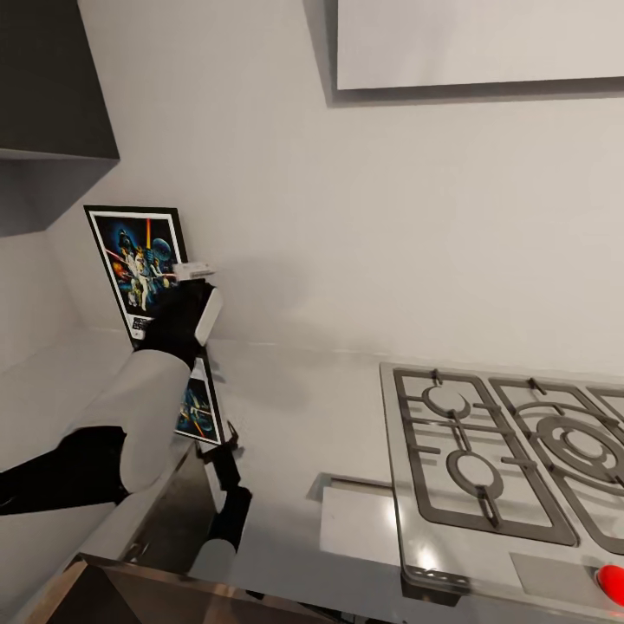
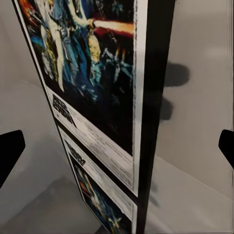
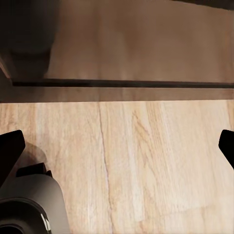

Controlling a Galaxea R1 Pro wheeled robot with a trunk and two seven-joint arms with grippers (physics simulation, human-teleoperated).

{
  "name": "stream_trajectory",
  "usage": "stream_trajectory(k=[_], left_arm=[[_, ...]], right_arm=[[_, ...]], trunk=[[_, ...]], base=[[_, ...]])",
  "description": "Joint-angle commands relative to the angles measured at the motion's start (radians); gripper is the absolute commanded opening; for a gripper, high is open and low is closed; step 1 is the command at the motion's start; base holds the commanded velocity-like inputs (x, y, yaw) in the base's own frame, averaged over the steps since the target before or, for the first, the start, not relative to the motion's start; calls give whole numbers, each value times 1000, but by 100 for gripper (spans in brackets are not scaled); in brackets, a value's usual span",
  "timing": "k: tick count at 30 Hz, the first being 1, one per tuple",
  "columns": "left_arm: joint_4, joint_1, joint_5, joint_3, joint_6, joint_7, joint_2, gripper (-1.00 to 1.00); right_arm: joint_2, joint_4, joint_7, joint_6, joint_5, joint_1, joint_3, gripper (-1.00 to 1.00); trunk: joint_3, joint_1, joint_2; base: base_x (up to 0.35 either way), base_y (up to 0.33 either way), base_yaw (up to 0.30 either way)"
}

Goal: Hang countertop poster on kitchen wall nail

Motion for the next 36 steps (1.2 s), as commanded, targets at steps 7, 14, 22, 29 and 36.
stream_trajectory(k=[7, 14, 22, 29, 36], left_arm=[[3, -16, -2, 0, 63, 1, -30, 100], [124, -153, -15, 0, 77, 33, -32, 100], [141, -206, -34, 2, 76, 152, -30, 100], [137, -209, -34, 4, 75, 189, -29, 100], [134, -209, -33, 5, 73, 193, -29, 100]], right_arm=[[1, -2, -1, -1, 1, 0, -1, 100], [2, -2, -1, -3, 1, 0, 0, 100], [2, -2, -2, -3, 1, 0, 0, 100], [1, -2, -2, -3, 1, 0, 0, 100], [2, -2, -2, -3, 1, 0, 0, 100]], trunk=[[-7, 0, -1], [-18, 0, -1], [-31, 0, -1], [-42, 0, -1], [-53, 0, -1]], base=[[0, 0, 0], [0, 0, 0], [0, 0, 0], [0, 0, 0], [0, 0, 0]])
